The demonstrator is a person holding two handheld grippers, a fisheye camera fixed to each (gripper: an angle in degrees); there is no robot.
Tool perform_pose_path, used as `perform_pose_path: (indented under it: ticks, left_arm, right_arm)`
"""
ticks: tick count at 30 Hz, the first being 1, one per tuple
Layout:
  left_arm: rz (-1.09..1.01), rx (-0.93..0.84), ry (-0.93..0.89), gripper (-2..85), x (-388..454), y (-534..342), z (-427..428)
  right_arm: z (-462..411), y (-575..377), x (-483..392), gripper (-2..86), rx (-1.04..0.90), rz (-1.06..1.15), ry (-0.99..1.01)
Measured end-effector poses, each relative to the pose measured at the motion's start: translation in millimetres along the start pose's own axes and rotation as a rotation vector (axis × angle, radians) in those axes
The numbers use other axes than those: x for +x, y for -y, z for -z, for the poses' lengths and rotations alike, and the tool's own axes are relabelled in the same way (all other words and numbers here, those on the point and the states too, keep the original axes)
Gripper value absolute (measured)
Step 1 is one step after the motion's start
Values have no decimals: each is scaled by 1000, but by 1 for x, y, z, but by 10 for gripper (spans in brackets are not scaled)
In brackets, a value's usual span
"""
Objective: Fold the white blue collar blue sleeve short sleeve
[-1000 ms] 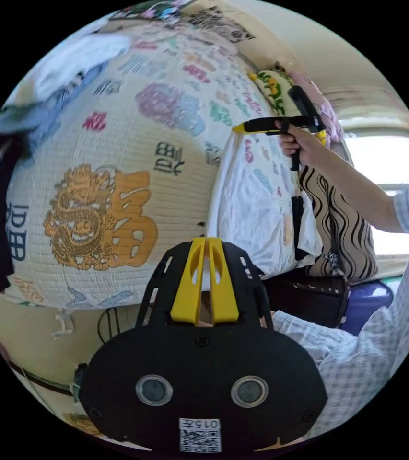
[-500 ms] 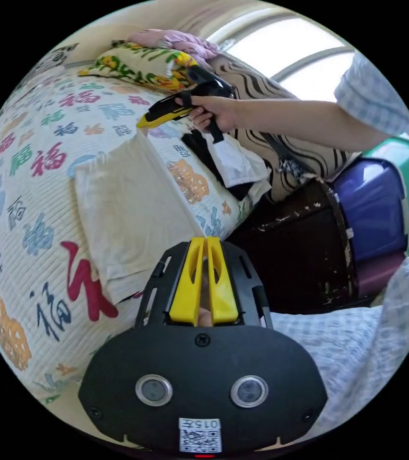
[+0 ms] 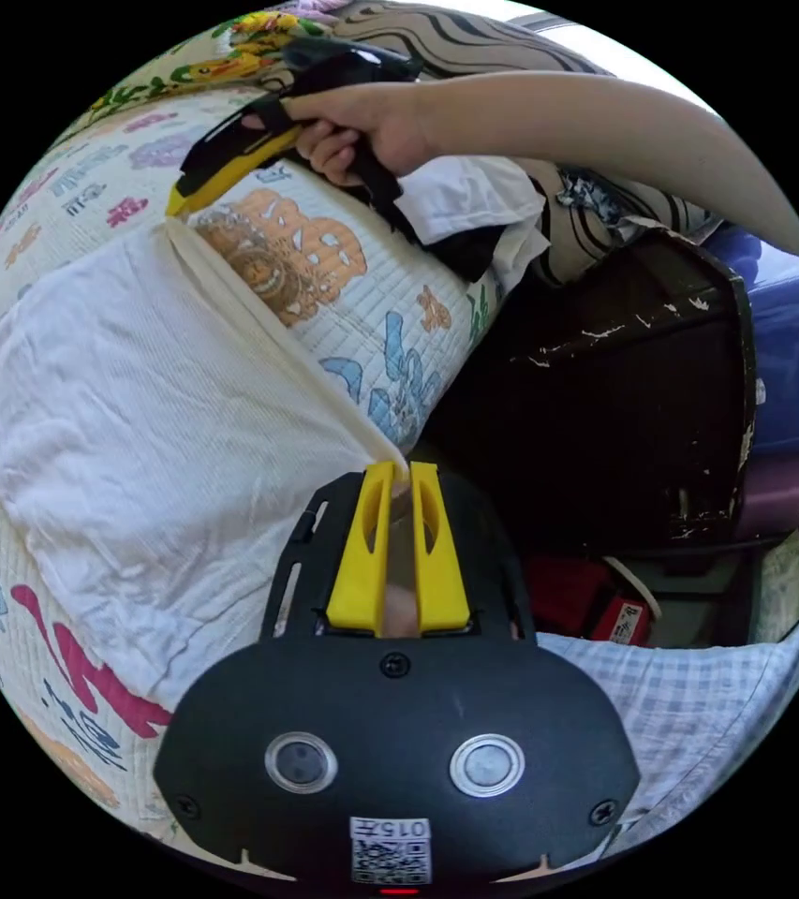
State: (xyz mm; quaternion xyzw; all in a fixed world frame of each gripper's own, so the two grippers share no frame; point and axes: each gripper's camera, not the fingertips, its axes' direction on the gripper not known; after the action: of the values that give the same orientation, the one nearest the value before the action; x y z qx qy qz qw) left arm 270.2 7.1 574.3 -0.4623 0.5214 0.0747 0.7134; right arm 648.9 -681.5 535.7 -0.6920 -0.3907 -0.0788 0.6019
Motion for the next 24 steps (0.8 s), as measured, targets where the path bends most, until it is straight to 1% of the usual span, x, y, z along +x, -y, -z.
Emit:
perform_pose_path:
  ticks: [3, 5, 7, 9, 11, 13, 14, 15, 16, 17, 18, 19, 21, 24]
  left_arm:
    - [13, -78, -72, 25, -1, 11, -17]
    - [-2, -84, -94, 29, 4, 16, -20]
    - [-50, -59, -152, 30, 15, 22, -13]
    - [-76, -20, -176, 28, 19, 26, 2]
    - [-54, 60, -144, 25, 11, 31, 28]
    - [57, 218, -27, 30, -25, 36, 72]
    - [97, 255, 9, 34, -37, 37, 83]
    - [191, 310, 74, 46, -67, 40, 101]
    - [277, 342, 111, 63, -98, 42, 116]
    - [318, 349, 123, 65, -114, 42, 121]
    - [420, 357, 115, 69, -144, 42, 129]
    - [475, 382, 50, 71, -169, 42, 133]
    - [493, 381, 13, 76, -193, 47, 135]
    - [498, 334, -20, 92, -215, 58, 130]
  right_arm:
    - [9, -17, 17, 41, 29, -51, -50]
    - [24, -35, 24, 44, 110, -101, -158]
    - [32, -50, 24, 49, 174, -124, -204]
    - [33, -64, 23, 58, 219, -132, -163]
    - [26, -78, 26, 69, 226, -151, -110]
    - [20, -86, 34, 76, 228, -180, -100]
    - [17, -91, 41, 79, 235, -204, -83]
    - [15, -93, 45, 80, 240, -215, -68]
    - [14, -97, 53, 83, 251, -226, -33]
    - [12, -99, 59, 86, 251, -232, -12]
    - [11, -100, 62, 89, 246, -233, -9]
    - [8, -102, 67, 95, 230, -232, -7]
    - [5, -103, 73, 103, 210, -220, 8]
    - [1, -106, 81, 105, 175, -202, 37]
